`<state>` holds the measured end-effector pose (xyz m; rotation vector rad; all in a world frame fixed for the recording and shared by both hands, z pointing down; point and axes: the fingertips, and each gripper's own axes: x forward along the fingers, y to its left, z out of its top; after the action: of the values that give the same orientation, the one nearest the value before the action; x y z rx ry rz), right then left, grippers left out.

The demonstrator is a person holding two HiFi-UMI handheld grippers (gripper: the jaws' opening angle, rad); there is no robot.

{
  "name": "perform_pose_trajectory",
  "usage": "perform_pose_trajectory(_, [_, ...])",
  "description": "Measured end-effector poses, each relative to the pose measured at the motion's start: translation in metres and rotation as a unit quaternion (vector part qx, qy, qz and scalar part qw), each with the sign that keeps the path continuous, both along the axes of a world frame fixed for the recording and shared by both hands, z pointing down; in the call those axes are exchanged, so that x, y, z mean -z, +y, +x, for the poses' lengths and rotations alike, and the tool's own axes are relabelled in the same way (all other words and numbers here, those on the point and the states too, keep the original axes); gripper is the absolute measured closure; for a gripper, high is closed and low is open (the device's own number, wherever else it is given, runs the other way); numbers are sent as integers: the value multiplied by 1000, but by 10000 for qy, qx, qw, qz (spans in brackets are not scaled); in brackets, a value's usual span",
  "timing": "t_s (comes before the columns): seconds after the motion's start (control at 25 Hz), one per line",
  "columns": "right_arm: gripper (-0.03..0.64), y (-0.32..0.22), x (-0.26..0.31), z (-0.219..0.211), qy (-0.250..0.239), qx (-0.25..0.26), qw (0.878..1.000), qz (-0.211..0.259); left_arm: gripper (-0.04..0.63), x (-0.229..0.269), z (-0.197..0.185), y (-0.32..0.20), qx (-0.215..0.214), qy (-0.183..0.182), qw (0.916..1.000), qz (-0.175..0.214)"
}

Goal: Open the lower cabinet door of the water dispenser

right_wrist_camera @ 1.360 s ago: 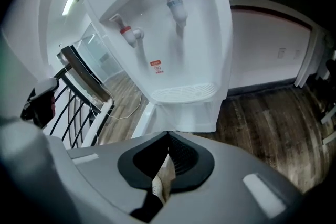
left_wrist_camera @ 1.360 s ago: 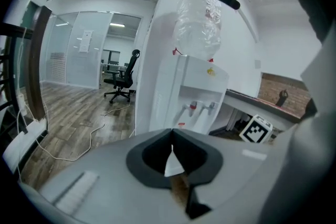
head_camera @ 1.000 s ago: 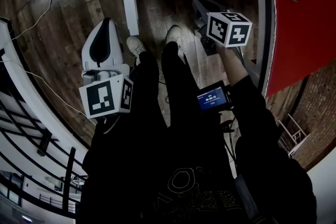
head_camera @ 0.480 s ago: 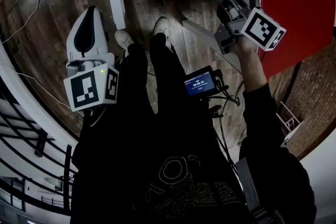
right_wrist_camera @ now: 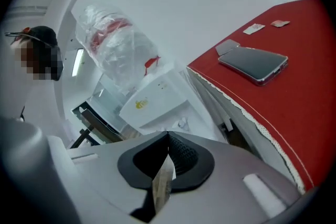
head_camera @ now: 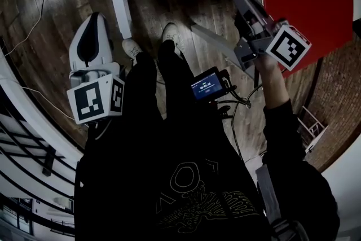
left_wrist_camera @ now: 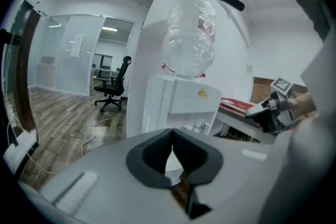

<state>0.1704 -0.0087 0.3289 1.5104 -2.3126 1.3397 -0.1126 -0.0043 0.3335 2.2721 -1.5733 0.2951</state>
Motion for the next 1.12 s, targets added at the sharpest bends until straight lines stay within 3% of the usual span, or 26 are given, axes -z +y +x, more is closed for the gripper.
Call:
perform_pose_trajectory(0.24, [623,7,51,-12,34,358,9985,421,589,39,10,-1,-31,66,9999,131])
perform_pose_trajectory(0.64, [623,16,86,4,-85,63,9979,640,588,84,23,-1,-122,35,9990,420])
perform_pose_trajectory(1.12, [623,32,152,6,199,-36,9921,1238,589,141,21,10,-47,-16,9970,769])
